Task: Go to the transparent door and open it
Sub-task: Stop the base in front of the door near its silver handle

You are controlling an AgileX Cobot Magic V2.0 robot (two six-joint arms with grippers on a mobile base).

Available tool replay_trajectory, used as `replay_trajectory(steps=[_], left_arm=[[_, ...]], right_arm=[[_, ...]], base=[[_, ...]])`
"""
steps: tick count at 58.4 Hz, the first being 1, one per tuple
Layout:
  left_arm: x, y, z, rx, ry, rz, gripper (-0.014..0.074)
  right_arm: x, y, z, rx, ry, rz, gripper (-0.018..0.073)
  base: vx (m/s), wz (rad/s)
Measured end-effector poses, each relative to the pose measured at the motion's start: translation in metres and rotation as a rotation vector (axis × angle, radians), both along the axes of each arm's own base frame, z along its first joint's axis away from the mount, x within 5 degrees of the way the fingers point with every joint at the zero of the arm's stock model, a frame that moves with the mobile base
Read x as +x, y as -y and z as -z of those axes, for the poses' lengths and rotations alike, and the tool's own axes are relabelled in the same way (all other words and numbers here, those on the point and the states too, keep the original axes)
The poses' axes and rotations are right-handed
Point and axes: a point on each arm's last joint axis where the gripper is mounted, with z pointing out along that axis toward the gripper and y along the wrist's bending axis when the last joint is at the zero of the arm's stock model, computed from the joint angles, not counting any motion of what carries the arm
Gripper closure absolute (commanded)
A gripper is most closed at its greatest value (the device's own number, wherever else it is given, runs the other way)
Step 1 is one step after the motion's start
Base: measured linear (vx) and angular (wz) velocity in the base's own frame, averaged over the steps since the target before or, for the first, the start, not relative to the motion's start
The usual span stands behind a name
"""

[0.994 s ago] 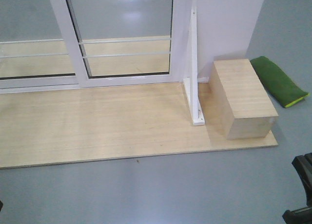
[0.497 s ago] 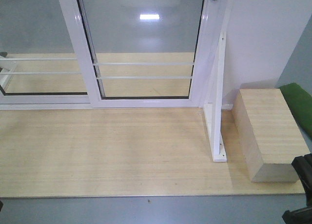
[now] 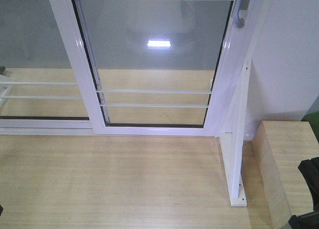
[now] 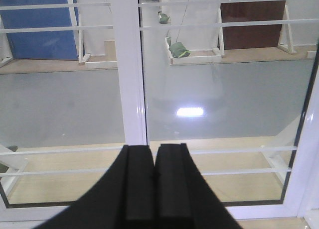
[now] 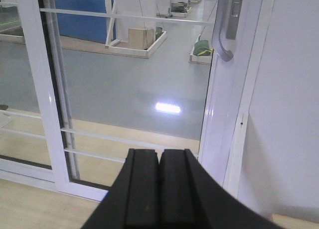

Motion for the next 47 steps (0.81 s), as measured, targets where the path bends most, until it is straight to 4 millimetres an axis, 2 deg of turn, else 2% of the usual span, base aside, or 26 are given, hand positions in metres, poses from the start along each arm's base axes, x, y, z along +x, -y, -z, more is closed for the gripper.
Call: replay_trajectory(steps=[23, 47], left_arm=[[0.0, 0.0, 0.0, 0.0, 0.0, 0.0, 0.0603], [0.0, 0.0, 0.0, 0.0, 0.0, 0.0, 0.0603]], right_arm=[[0.0, 0.0, 0.0, 0.0, 0.0, 0.0, 0.0568], [0.0, 0.0, 0.0001, 0.0, -0.001, 0.0, 0.0568]], base=[[0.32, -0.02], [0.18, -0.07]])
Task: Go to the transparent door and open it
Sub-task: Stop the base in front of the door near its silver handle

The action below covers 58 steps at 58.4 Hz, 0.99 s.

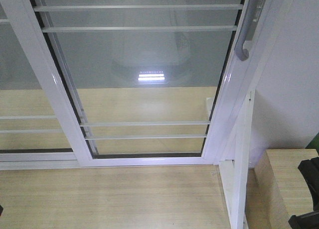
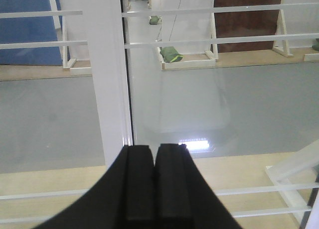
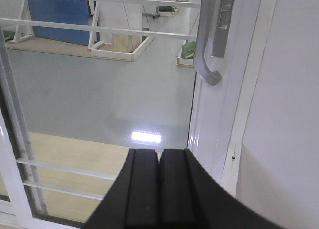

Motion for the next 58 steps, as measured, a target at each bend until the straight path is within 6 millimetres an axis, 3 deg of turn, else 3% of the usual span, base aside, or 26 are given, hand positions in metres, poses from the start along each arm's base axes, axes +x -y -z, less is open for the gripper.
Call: replay_trajectory(steps=[58], left_arm=[[0.0, 0.0, 0.0005, 0.0, -0.002, 0.0, 0.0603]], right_arm=[[-0.0001, 0.0, 0.0004, 0.0, -0.005, 0.0, 0.0568]], base=[[0.06, -0.01]])
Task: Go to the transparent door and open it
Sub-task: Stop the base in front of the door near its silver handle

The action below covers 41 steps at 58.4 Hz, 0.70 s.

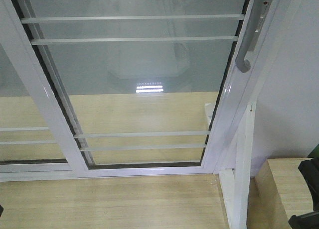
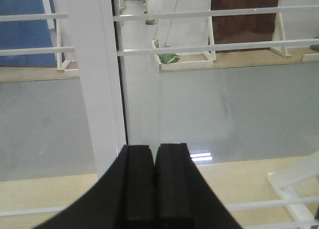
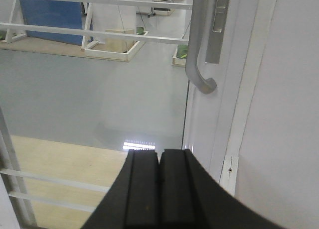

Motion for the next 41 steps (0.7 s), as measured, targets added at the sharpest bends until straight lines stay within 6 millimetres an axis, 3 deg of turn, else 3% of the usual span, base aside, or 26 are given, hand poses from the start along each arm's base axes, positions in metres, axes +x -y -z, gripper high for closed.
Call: replay_trajectory(steps=[41], left_arm=[[0.0, 0.0, 0.0, 0.0, 0.0, 0.0, 0.0603]], right_arm=[[0.0, 0.0, 0.0, -0.001, 0.0, 0.0, 0.0568]], base=[[0.0, 0.0]])
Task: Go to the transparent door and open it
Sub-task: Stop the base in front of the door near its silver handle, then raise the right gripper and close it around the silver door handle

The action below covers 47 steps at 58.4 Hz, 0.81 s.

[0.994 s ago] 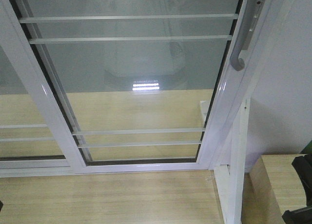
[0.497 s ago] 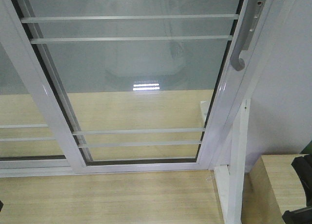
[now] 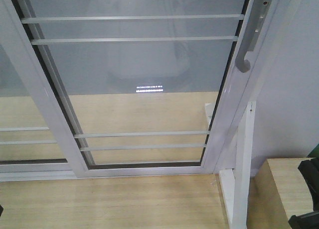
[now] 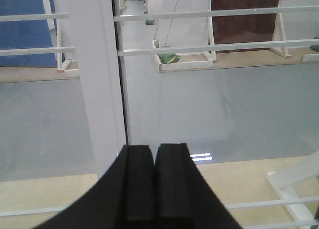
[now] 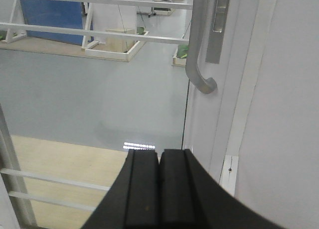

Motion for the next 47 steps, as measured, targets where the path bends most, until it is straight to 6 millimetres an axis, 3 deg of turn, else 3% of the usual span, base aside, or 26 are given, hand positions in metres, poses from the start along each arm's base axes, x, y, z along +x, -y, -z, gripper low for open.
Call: replay_trajectory(steps=[22, 36, 47], left_arm=[[0.0, -0.001, -0.004, -0.001, 0.041, -0.01, 0.0603], [-0.001, -0.006, -0.026, -0.024, 0.289, -0.07, 0.0603], [-0.001, -0.009, -0.032, -0.106, 0.35, -0.089, 0.0603]], right_arm=[[0.001, -0.001, -0.018, -0.103, 0.229, -0.019, 0.0568], [-0.001, -0.003, -0.03, -0.041, 0.349, -0.03, 0.0568], [0.0, -0.001, -0.028, 0.084, 0.255, -0.015, 0.0568]], base=[[0.0, 0.0], [0.0, 0.0], [0.0, 0.0]])
